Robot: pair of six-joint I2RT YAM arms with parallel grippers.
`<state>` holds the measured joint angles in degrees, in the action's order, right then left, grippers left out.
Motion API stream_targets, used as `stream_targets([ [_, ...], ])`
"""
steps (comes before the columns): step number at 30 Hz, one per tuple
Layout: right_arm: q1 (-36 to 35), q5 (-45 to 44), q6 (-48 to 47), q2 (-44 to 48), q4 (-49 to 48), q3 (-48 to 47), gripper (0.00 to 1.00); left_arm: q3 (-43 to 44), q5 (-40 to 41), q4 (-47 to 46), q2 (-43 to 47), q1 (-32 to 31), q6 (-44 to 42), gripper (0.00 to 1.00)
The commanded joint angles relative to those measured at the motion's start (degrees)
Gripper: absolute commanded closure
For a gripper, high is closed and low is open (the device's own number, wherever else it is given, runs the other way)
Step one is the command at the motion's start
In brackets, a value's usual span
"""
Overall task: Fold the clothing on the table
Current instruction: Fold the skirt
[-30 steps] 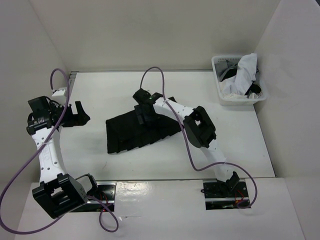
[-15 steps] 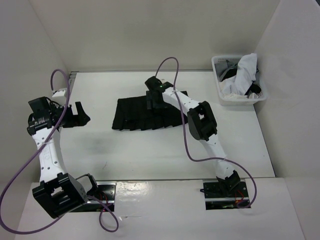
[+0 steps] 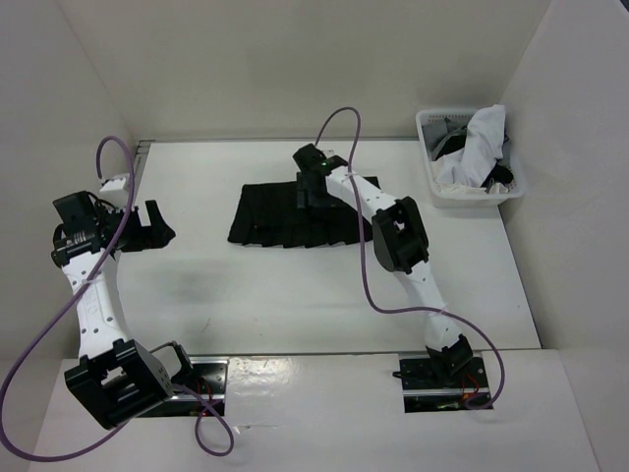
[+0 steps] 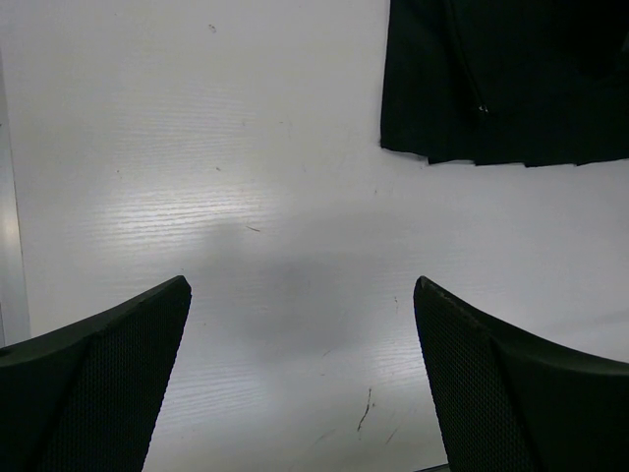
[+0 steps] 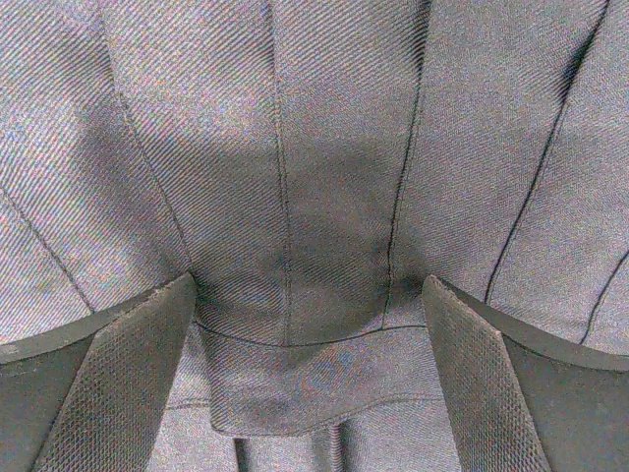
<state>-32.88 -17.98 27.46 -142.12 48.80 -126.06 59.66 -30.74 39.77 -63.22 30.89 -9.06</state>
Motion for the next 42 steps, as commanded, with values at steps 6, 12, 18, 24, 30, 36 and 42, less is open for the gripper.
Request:
stream_targets([
  [6, 5.81, -4.35, -1.35, 3.16, 0.96, 3.0, 0.01, -0.16, -1.43, -1.36, 0.12, 0.39, -1.66, 0.0],
  [12, 6.34, -3.82, -2.77, 10.98, -0.54, 6.35, 0.01, -0.16, -1.43, -1.36, 0.64, 0.39, -1.66, 0.0],
  [18, 6.34, -6.27, -6.01, 23.35, -1.6, 6.35, 0.01, -0.16, -1.43, -1.36, 1.17, 0.39, -1.66, 0.0],
  [24, 10.73, -0.33, -13.2, 36.97, -4.49, 13.18, 0.01, -0.16, -0.82, -1.36, 1.7, 0.39, -1.66, 0.0],
  [30, 13.72, 3.74, -23.68, 51.58, -10.46, 33.02, 0.01, -0.16, -0.11, -1.89, 2.23, 0.39, -1.14, 0.0],
  [36, 26.09, 15.86, -26.58, 58.62, -6.61, 38.07, 0.01, -0.16, 0.42, -2.41, 3.89, 0.39, -0.61, 0.0],
  [42, 31.04, 17.71, -27.9, 62.14, -6.08, 41.16, 0.01, -0.16, 0.42, -2.42, 3.9, 0.39, -0.61, 0.0],
])
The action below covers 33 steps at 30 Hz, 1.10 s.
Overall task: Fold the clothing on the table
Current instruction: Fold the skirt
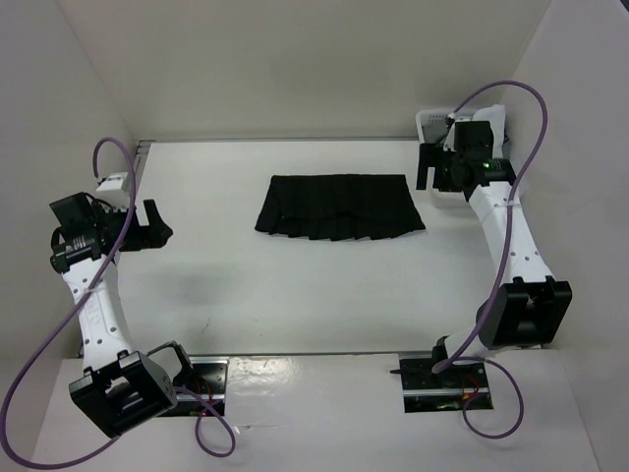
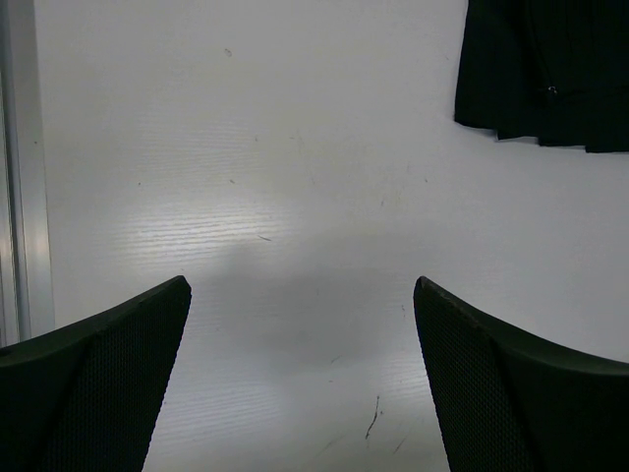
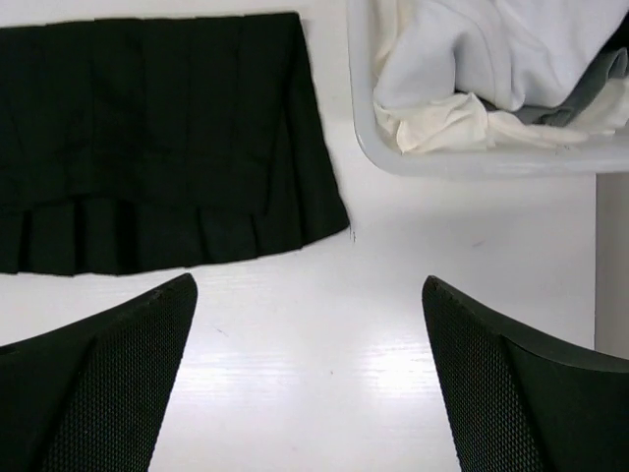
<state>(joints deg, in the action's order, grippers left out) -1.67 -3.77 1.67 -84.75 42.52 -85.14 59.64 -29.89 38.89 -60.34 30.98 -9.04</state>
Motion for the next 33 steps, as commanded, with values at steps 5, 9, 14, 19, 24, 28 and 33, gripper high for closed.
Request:
stream_targets([
  [5, 0.35, 8.33, -4.05, 1.87, 2.65, -3.44, 0.01, -0.13, -0.43, -1.54, 0.48, 0.31, -0.63, 0.0],
  [9, -2.62, 11.5, -6.06, 0.73, 1.08, -3.45, 0.01, -0.66, 0.09, -1.54, 0.48, 0.31, -0.63, 0.0],
  [14, -12.54, 4.05, -8.97, 0.73, -1.65, -1.43, 0.06, -0.66, 1.41, -2.07, 1.1, 0.31, -0.1, 0.0],
  [19, -11.96, 4.73, -11.08, -1.21, 1.07, -6.77, 0.06, -0.66, 2.03, -2.07, 1.1, 0.31, -0.1, 0.0],
  [24, -1.94, 2.11, -11.07, 6.06, -2.34, -5.93, 0.05, -0.66, 2.56, -2.6, 2.94, 0.31, 0.42, 0.0],
  [28, 3.33, -2.46, -11.78, 9.51, -3.59, -2.14, 0.03, -1.19, 2.56, -2.6, 2.42, 0.31, 0.42, 0.0],
  [33, 6.59, -3.17, -11.25, 12.33, -3.59, 2.08, 0.02, -1.19, 2.56, -2.6, 1.27, 0.31, 0.42, 0.0],
])
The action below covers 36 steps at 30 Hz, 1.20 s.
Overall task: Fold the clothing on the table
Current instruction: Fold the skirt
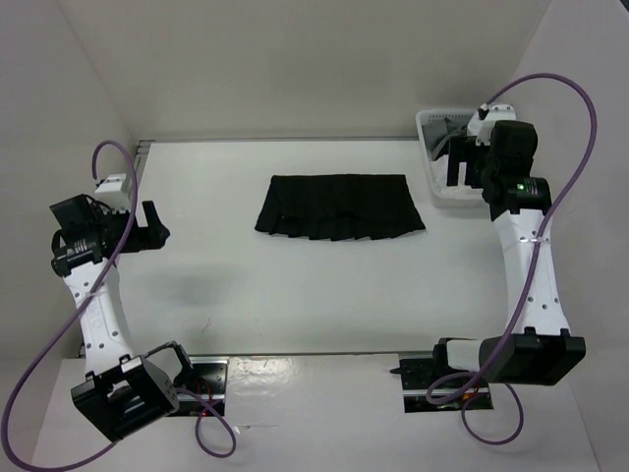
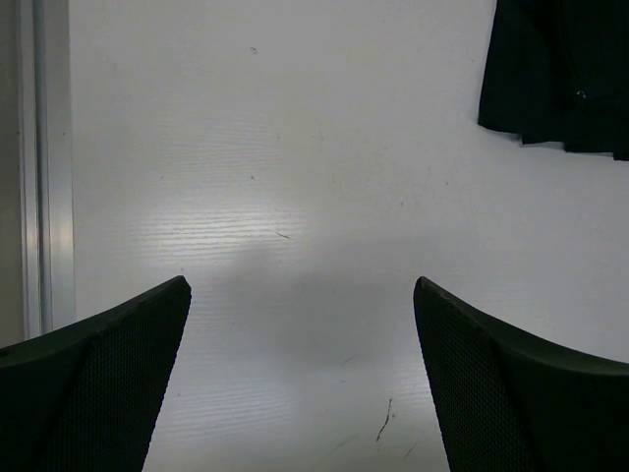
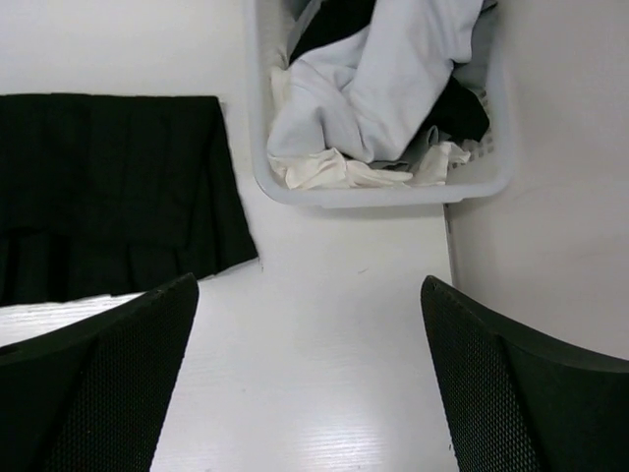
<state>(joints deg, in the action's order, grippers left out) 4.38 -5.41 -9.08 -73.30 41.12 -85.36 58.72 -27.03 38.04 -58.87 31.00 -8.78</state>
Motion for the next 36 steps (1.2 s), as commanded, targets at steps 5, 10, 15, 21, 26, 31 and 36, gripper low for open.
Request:
stream_targets([
  [5, 0.54, 0.74, -2.07, 2.19, -2.19, 3.89, 0.02, -0.27, -0.31, -1.74, -0.72, 0.28, 0.16, 0.0],
  [10, -9.28, -1.17, -5.68, -0.78, -2.71, 4.41, 0.02, -0.27, 0.22, -1.74, -1.86, 0.28, 0.16, 0.0],
  [15, -21.85, -9.96, -8.06, -9.05, -3.32, 4.42, 0.08, 0.26, 1.45, -1.74, -3.18, 0.28, 0.16, 0.0],
  [21, -34.26, -13.84, -11.65, -15.54, -6.41, 6.61, 0.14, 0.26, 2.07, -2.27, -1.33, 0.28, 0.69, 0.0],
  [26, -38.04, -13.84, -14.03, -19.51, -9.48, 6.61, 0.23, -0.27, 2.07, -2.27, -1.33, 0.28, 0.69, 0.0],
  [31, -38.57, -11.11, -18.07, -22.76, -11.67, 7.22, 0.24, -0.27, 2.59, -2.27, -1.33, 0.28, 0.69, 0.0],
  [36, -39.09, -9.19, -20.27, -25.48, -13.96, 7.75, 0.24, -0.27, 3.82, -2.8, -0.81, 0.28, 0.69, 0.0],
])
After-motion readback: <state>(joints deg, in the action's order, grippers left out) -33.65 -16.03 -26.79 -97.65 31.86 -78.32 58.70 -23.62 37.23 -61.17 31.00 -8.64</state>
